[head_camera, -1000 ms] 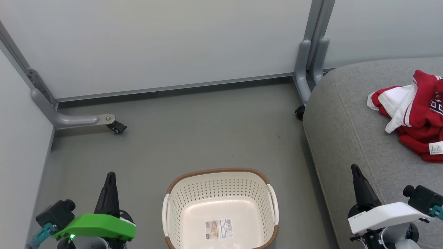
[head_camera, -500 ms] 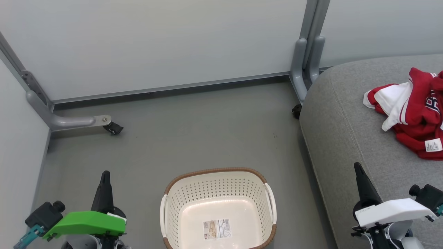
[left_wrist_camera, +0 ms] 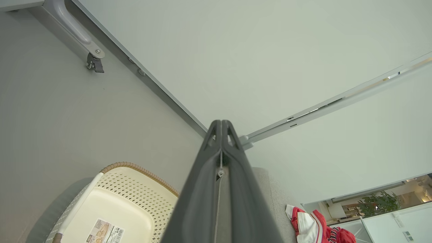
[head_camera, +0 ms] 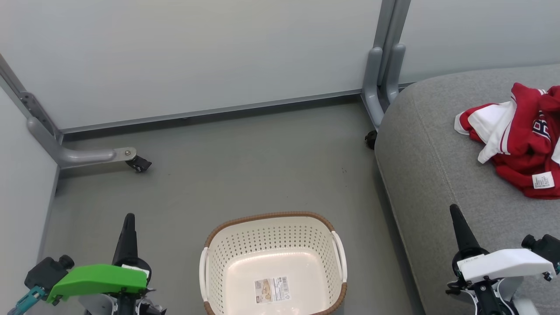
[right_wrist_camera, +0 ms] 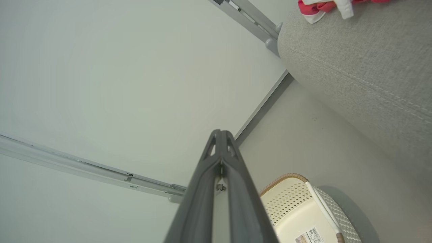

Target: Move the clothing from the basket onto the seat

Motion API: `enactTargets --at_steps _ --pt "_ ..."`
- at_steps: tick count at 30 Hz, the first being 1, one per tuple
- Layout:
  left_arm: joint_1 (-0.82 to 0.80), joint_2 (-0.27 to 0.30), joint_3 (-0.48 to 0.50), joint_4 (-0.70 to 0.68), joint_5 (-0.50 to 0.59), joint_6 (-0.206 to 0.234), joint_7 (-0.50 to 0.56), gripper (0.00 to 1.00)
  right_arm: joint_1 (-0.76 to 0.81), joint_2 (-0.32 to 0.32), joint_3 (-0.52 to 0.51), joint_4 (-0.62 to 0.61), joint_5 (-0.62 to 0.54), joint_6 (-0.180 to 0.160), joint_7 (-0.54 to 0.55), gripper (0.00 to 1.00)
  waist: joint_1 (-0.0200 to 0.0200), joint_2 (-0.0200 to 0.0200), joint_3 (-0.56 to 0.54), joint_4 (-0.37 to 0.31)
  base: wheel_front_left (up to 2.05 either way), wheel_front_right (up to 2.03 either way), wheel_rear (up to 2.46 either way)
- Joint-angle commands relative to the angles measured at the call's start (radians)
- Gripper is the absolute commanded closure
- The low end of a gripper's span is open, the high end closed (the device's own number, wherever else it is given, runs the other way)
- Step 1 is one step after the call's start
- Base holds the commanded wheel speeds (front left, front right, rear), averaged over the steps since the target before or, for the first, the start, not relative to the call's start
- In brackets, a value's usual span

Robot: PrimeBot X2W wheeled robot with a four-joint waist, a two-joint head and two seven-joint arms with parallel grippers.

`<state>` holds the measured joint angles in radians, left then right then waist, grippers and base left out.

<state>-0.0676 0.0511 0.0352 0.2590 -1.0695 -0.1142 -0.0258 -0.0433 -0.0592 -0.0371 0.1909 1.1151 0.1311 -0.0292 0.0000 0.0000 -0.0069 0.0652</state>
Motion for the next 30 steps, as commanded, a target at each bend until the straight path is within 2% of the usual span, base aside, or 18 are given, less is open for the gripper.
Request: enactTargets --at_steps 1,30 --pt "-0.027 0.001 0.008 -0.013 -0.03 -0.005 0.007 1.0 -0.024 -0.008 -0.005 -0.004 0.027 0.0 0.006 1.0 0.0 0.0 0.0 -0.001 0.0 0.0 0.0" --pt "-0.04 0.0 0.05 -0.015 -0.316 -0.012 0.084 1.0 -0.05 -0.008 -0.035 0.028 0.299 0.0 0.076 1.0 0.0 0.0 0.005 -0.033 0.0 0.0 0.0"
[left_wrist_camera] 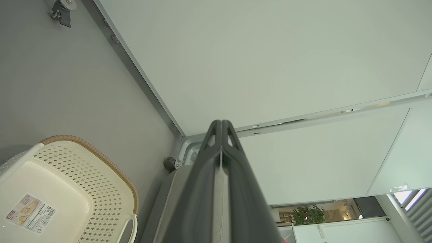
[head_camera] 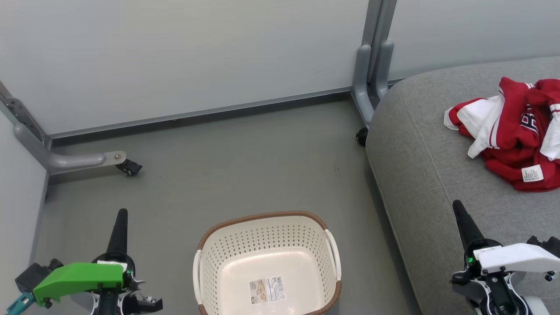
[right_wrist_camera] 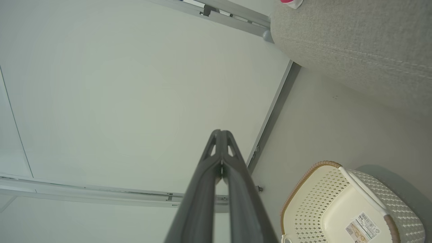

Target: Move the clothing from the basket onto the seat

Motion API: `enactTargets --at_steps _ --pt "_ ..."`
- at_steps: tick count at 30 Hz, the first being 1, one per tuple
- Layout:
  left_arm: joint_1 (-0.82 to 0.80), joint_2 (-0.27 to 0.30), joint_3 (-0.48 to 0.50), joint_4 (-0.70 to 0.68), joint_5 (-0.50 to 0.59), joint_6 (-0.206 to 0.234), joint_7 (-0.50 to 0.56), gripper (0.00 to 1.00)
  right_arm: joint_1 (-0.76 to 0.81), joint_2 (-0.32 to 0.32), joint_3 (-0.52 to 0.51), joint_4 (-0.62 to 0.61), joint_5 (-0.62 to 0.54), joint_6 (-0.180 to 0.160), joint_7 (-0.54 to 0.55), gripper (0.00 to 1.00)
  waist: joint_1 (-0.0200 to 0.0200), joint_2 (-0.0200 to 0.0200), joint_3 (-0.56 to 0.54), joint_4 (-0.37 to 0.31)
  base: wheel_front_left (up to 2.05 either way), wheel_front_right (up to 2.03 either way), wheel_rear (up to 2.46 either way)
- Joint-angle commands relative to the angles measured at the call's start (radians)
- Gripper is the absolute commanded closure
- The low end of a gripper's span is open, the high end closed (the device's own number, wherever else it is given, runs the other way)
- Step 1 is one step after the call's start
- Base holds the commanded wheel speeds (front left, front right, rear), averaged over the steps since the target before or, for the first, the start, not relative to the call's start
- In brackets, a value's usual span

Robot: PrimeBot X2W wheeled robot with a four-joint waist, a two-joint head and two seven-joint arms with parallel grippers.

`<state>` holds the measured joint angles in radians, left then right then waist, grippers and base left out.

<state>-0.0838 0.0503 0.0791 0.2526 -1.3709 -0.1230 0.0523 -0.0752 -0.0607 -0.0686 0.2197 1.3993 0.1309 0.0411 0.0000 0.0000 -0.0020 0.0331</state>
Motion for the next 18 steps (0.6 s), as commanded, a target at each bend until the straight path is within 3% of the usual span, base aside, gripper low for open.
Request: enactTargets --at_steps 1,18 --pt "-0.025 0.001 0.007 -0.008 -0.025 -0.004 0.008 1.0 -0.018 -0.007 -0.005 0.0 0.023 0.0 0.007 1.0 0.0 0.0 0.0 -0.002 0.0 0.0 0.0" --pt "-0.029 0.0 0.026 -0.008 -0.152 -0.009 0.041 1.0 -0.028 -0.006 -0.019 0.015 0.143 0.0 0.039 1.0 0.0 0.0 0.003 -0.019 0.0 0.0 0.0"
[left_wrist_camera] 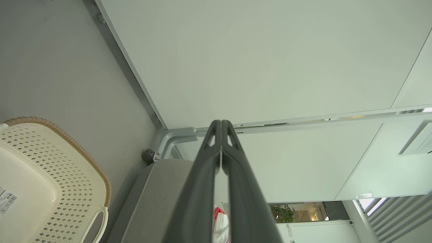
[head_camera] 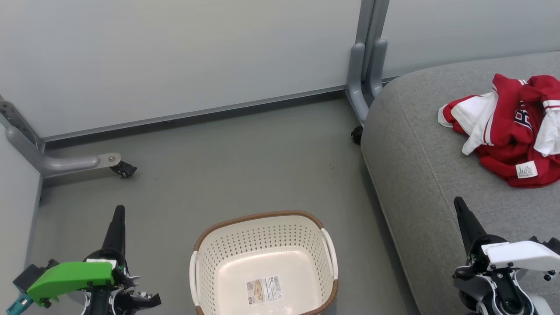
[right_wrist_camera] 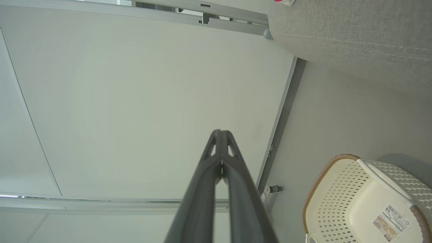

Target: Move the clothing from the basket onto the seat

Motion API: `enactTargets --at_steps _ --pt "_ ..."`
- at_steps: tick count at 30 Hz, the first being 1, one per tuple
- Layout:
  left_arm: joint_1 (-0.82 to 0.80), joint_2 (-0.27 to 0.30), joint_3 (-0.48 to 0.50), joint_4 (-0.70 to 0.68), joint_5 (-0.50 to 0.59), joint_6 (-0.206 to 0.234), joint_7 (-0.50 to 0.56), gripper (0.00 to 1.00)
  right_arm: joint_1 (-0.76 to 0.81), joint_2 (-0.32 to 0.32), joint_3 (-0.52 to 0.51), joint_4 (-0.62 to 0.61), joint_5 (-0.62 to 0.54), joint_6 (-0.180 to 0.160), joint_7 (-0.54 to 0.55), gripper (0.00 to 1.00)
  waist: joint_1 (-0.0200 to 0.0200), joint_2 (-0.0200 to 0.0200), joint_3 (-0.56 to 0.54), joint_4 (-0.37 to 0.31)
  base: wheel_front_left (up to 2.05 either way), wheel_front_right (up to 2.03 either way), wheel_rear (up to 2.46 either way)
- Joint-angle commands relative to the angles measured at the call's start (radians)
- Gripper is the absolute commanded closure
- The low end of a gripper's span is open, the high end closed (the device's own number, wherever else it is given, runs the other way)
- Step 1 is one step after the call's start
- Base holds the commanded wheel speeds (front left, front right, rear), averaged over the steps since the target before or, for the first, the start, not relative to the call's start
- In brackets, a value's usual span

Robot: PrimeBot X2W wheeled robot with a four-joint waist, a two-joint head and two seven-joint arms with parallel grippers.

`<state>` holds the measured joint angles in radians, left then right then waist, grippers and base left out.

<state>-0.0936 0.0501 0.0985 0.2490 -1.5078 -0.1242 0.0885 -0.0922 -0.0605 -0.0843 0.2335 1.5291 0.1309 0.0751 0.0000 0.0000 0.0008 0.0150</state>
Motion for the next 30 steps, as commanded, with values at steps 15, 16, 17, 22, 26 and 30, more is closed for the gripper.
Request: enactTargets --at_steps 15,16,17,22,26,30 --pt "-0.022 0.0 0.019 -0.005 -0.107 -0.01 0.03 1.0 -0.019 -0.004 -0.015 0.013 0.101 0.0 0.029 1.0 0.0 0.0 0.002 -0.015 0.0 0.0 0.0" --pt "-0.021 0.0 0.019 -0.005 -0.106 -0.01 0.03 1.0 -0.019 -0.004 -0.015 0.013 0.099 0.0 0.028 1.0 0.0 0.0 0.002 -0.015 0.0 0.0 0.0" --pt "-0.02 0.0 0.019 -0.004 -0.106 -0.01 0.03 1.0 -0.019 -0.004 -0.015 0.013 0.099 0.0 0.029 1.0 0.0 0.0 0.002 -0.015 0.0 0.0 0.0" --pt "-0.02 0.0 0.018 -0.004 -0.106 -0.01 0.029 1.0 -0.019 -0.003 -0.017 0.013 0.097 0.0 0.03 1.0 0.0 0.0 0.002 -0.015 0.0 0.0 0.0" --pt "-0.02 0.0 0.018 -0.004 -0.106 -0.01 0.029 1.0 -0.019 -0.002 -0.017 0.013 0.096 0.0 0.03 1.0 0.0 0.0 0.002 -0.015 0.0 0.0 0.0" --pt "-0.02 0.0 0.018 -0.004 -0.106 -0.01 0.029 1.0 -0.019 -0.001 -0.018 0.013 0.094 0.0 0.032 1.0 0.0 0.0 0.002 -0.015 0.0 0.0 0.0"
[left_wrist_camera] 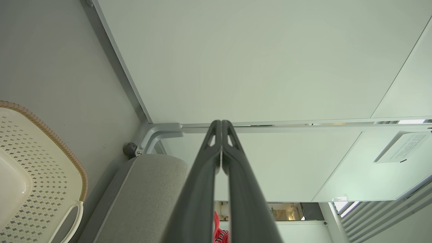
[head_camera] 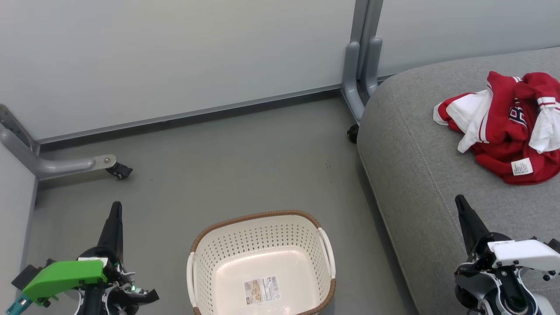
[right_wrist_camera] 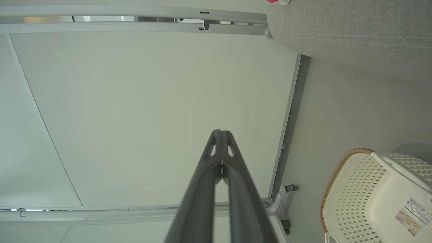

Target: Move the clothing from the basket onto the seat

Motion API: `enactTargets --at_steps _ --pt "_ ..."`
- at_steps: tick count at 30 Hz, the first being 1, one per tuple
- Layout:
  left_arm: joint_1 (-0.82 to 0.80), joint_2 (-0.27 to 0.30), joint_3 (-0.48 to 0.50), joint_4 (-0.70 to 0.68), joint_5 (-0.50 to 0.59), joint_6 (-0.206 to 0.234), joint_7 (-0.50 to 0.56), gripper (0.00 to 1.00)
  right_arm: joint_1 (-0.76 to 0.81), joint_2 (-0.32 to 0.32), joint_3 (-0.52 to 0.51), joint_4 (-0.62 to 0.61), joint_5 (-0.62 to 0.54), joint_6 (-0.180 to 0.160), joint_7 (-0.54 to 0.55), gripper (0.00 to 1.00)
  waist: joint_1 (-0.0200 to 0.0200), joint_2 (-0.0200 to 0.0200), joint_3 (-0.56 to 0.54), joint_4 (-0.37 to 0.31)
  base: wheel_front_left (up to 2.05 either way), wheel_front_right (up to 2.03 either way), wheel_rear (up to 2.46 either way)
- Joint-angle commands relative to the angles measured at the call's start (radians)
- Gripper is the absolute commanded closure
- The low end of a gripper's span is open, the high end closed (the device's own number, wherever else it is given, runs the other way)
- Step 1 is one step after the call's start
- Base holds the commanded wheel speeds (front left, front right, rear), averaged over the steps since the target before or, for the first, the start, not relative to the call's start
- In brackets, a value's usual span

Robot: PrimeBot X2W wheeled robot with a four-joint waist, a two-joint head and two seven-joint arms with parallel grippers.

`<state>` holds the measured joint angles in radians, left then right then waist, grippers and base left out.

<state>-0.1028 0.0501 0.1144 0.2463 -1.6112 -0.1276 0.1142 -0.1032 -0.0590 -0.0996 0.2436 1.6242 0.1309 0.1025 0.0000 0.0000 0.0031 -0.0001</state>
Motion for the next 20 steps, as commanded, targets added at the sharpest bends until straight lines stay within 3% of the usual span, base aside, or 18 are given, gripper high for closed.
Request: enactTargets --at_steps 1,20 --pt "-0.011 0.0 0.002 -0.002 -0.003 -0.006 0.004 1.0 -0.008 -0.002 -0.003 0.003 -0.001 0.0 0.004 1.0 0.0 0.0 0.0 0.0 0.0 0.0 0.0" --pt "-0.011 0.0 0.002 -0.002 -0.003 -0.006 0.004 1.0 -0.009 0.0 -0.006 0.003 -0.005 0.0 0.007 1.0 0.0 0.0 0.0 0.0 0.0 0.0 0.0"
